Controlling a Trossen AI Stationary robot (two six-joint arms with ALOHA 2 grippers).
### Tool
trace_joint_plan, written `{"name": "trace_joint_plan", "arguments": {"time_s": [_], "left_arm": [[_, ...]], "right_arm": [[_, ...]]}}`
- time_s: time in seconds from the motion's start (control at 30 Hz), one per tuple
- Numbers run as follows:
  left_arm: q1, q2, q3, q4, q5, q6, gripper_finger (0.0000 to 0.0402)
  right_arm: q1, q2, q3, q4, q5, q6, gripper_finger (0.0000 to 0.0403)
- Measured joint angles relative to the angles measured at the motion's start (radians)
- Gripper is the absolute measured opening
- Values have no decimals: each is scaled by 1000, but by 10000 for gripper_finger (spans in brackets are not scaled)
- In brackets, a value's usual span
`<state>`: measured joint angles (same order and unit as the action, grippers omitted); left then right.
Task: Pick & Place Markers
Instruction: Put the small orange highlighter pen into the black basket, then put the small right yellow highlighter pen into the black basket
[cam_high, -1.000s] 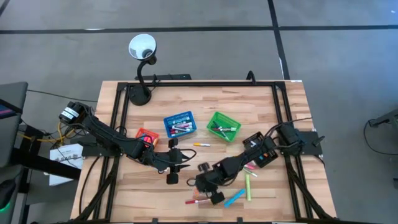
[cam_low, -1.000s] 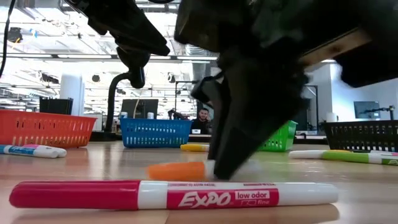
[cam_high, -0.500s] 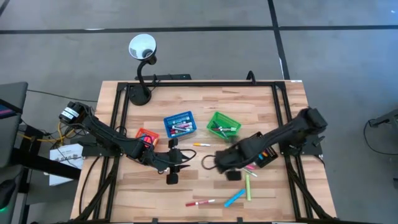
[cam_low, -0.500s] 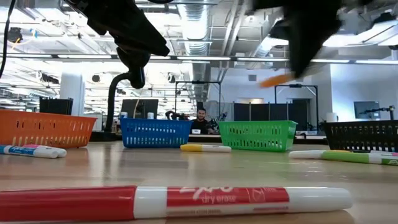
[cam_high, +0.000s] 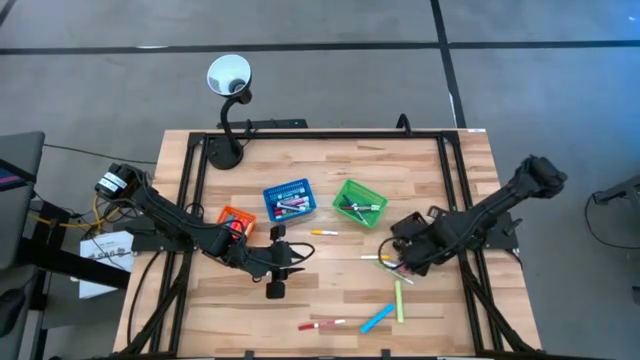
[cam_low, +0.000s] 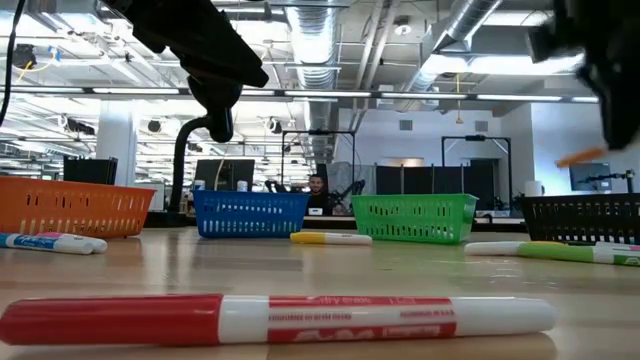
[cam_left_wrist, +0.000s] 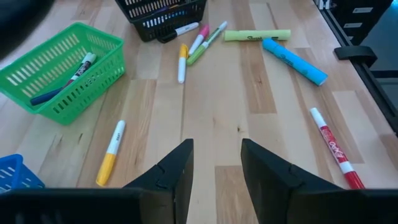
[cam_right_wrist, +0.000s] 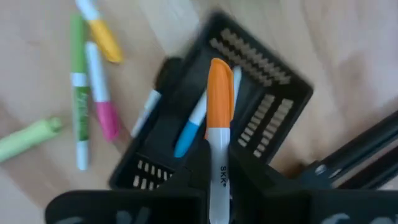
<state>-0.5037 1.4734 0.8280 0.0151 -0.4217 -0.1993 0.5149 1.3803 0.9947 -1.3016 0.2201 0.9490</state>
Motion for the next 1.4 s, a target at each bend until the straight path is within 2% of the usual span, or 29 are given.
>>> {"name": "trace_joint_plan", "arguments": {"time_s": [0.17,0.33,0.47,0.9,1.0,1.17,1.4], "left_arm": [[0,0,0,0,0,9,131],[0,0,0,0,0,9,131],[0,0,0,0,0,11,131],[0,0,0,0,0,8,131],[0,0,0,0,0,8,131],[0,0,0,0,0,8,131],[0,0,0,0,0,8,131]], "right_arm": [[-7,-69,-171,125,-73,99,33],[-6,-85,-238,152,-75,129,27],[-9,-85,-243,154,-56,128,46],[-80,-85,-243,160,-17,117,156],[-80,-85,-243,206,-7,114,177],[-80,-85,-243,320,-7,64,195],[-79,-85,-243,459,40,-17,194]]}}
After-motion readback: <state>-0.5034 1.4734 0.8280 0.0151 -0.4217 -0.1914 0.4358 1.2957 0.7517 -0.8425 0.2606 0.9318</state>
